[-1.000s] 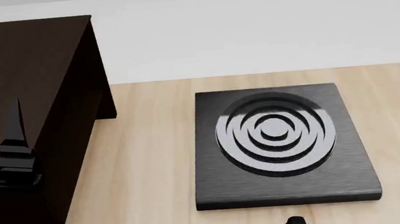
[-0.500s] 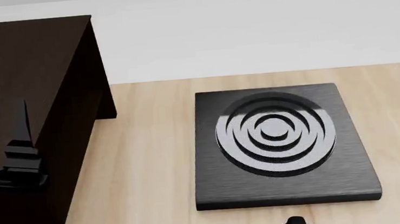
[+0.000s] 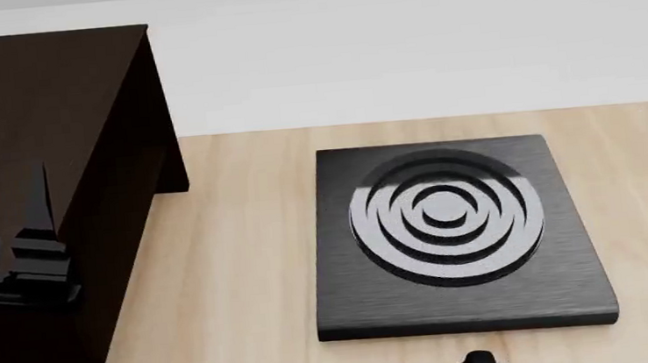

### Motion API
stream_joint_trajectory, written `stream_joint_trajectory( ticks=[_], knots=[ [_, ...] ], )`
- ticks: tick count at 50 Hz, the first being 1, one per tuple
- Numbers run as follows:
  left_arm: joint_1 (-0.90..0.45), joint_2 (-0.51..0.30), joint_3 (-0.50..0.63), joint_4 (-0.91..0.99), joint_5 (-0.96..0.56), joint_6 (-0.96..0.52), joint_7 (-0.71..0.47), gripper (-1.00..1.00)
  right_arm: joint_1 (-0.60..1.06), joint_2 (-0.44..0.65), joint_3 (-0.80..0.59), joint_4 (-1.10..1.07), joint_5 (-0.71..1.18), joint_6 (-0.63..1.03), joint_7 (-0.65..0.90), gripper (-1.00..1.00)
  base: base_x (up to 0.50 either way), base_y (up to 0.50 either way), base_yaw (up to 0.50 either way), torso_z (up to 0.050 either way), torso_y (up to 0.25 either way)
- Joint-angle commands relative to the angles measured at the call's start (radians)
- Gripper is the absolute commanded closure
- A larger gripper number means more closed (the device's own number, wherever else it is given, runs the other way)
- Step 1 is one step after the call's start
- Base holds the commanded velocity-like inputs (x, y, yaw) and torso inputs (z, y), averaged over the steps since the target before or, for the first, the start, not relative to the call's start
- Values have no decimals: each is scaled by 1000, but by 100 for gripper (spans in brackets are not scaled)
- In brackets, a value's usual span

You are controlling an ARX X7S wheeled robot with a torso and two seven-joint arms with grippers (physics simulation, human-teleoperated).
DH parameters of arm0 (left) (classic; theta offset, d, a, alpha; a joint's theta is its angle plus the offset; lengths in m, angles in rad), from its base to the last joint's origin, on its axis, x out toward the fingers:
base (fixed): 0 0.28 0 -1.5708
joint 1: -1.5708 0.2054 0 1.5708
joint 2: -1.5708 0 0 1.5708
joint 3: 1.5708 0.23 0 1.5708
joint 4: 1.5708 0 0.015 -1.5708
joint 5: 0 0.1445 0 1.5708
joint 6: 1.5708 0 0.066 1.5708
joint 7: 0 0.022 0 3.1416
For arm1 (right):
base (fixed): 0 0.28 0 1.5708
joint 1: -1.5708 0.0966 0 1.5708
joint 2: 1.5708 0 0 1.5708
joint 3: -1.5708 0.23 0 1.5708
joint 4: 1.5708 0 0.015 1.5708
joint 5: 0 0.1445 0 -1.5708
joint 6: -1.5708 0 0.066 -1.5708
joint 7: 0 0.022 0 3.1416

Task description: Put the frying pan under the cabinet shelf.

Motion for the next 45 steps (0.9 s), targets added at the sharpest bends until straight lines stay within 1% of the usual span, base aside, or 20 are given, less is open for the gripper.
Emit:
stream_joint_trajectory(
  ticks=[1, 9, 12, 16, 26, 35, 45],
  knots=[
    [-2, -1, -1, 1, -6, -1, -2, -100, -38, 1, 19, 10, 12, -6, 5, -100, 0, 0, 0, 0, 0],
    [1, -2, -3, 0, -10, 4, -2, -100, -80, -11, 52, -17, 28, -12, -1, -100, 0, 0, 0, 0, 0],
    [0, -2, 0, 0, -10, 3, -4, -100, -114, -18, 49, -47, 23, -11, -1, -100, 0, 0, 0, 0, 0],
    [0, -3, -5, -4, -14, 9, -2, -100, -155, -29, 78, -84, 34, -13, -11, -100, 0, 0, 0, 0, 0],
    [7, -2, -8, -24, -15, 40, 0, -100, -250, -57, 102, -114, 51, -47, -10, -100, 0, 0, 0, 0, 0],
    [-2, 5, 8, -31, -16, 45, -3, -100, -304, -59, 74, -75, 65, -83, 13, -100, 0, 0, 0, 0, 0],
    [-7, 8, 24, -37, -14, 46, -10, -100, -311, -41, 38, 10, 76, -114, 42, -100, 0, 0, 0, 0, 0]
  ],
)
